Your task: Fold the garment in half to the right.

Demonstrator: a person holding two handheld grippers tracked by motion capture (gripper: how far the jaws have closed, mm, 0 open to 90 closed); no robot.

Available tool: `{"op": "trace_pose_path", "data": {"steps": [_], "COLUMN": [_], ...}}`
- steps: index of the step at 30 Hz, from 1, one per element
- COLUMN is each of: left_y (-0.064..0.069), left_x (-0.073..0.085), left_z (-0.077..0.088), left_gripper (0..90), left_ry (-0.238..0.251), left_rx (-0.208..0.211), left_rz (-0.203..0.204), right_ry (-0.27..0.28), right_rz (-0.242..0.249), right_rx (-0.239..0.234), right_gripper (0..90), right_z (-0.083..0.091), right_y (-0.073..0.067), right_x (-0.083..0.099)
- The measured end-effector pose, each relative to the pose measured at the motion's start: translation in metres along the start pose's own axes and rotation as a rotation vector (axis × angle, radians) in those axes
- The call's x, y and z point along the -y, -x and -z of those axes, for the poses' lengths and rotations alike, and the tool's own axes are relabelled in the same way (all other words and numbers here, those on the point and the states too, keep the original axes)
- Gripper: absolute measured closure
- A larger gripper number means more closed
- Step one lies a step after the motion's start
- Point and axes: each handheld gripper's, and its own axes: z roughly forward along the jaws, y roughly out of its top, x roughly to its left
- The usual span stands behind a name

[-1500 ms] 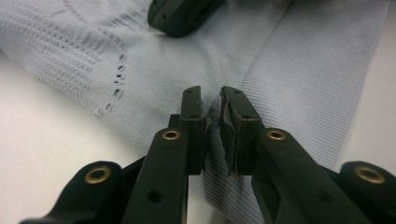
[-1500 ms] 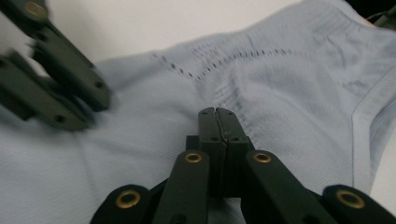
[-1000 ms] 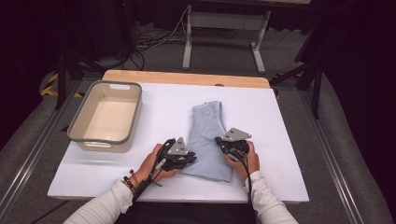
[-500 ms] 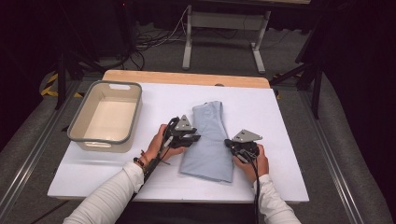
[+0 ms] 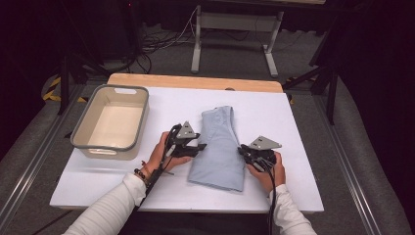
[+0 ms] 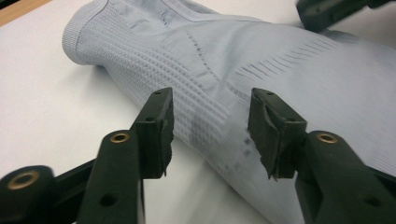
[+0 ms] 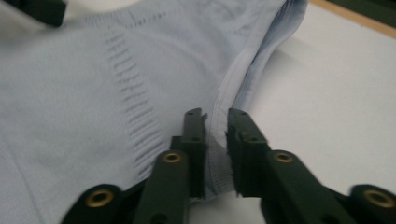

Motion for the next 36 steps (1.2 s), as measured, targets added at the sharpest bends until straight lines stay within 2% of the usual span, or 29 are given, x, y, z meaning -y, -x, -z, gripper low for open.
{"op": "trace_pose_path", "data": {"steps": [2, 5, 6, 9, 12, 14, 16, 17, 18, 19, 22, 23, 24, 25, 26, 28, 30, 33, 36], "left_y": [0.005, 0.013, 0.015, 0.023, 0.029, 0.032, 0.034, 0.035, 0.035, 0.033, 0.029, 0.029, 0.029, 0.029, 0.028, 0.026, 0.027, 0.028, 0.028], "left_x": [0.008, 0.016, 0.018, 0.025, 0.030, 0.033, 0.035, 0.035, 0.035, 0.035, 0.036, 0.036, 0.036, 0.036, 0.036, 0.036, 0.036, 0.035, 0.033], "left_z": [0.010, 0.019, 0.020, 0.022, 0.019, 0.015, 0.012, 0.011, 0.011, 0.011, 0.011, 0.011, 0.012, 0.012, 0.012, 0.013, 0.014, 0.014, 0.014], "left_gripper": [39.0, 33.0, 30.3, 26.2, 23.9, 24.6, 30.8, 30.8, 31.3, 32.3, 38.9, 42.6, 46.7, 49.5, 53.6, 59.4, 65.5, 77.2, 80.1], "left_ry": [-0.014, -0.018, -0.024, -0.044, -0.076, -0.093, -0.109, -0.108, -0.108, -0.119, -0.128, -0.128, -0.134, -0.134, -0.139, -0.142, -0.134, -0.129, -0.128], "left_rx": [0.018, 0.048, 0.056, 0.088, 0.101, 0.122, 0.142, 0.142, 0.142, 0.158, 0.205, 0.205, 0.232, 0.232, 0.258, 0.271, 0.267, 0.259, 0.241], "left_rz": [0.005, 0.017, 0.018, 0.022, 0.010, 0.008, -0.006, -0.005, -0.005, 0.013, 0.046, 0.046, 0.041, 0.041, 0.046, 0.045, 0.030, 0.016, 0.002], "right_ry": [0.036, 0.059, 0.052, 0.016, -0.014, -0.039, -0.070, -0.090, -0.108, -0.129, -0.138, -0.138, -0.137, -0.137, -0.138, -0.142, -0.146, -0.139, -0.128], "right_rz": [-0.023, -0.041, -0.045, -0.049, -0.089, -0.107, -0.135, -0.159, -0.167, -0.173, -0.173, -0.171, -0.173, -0.176, -0.183, -0.193, -0.207, -0.210, -0.201], "right_rx": [-0.009, -0.048, -0.058, -0.085, -0.101, -0.105, -0.136, -0.154, -0.183, -0.221, -0.239, -0.246, -0.259, -0.271, -0.280, -0.286, -0.302, -0.314, -0.307], "right_gripper": [61.3, 47.8, 42.5, 34.0, 26.3, 20.0, 17.9, 18.5, 23.1, 24.3, 29.4, 34.2, 38.5, 42.3, 44.3, 48.6, 56.1, 60.6, 64.2], "right_z": [0.003, 0.001, -0.002, -0.012, -0.021, -0.026, -0.031, -0.033, -0.035, -0.038, -0.039, -0.038, -0.038, -0.037, -0.037, -0.037, -0.037, -0.037, -0.037], "right_y": [0.001, 0.001, 0.001, 0.000, 0.003, 0.008, 0.012, 0.015, 0.017, 0.018, 0.019, 0.018, 0.018, 0.017, 0.017, 0.017, 0.018, 0.018, 0.018], "right_x": [-0.003, -0.004, -0.005, -0.006, -0.005, -0.005, -0.005, -0.005, -0.006, -0.006, -0.007, -0.008, -0.008, -0.008, -0.008, -0.008, -0.008, -0.008, -0.009]}}
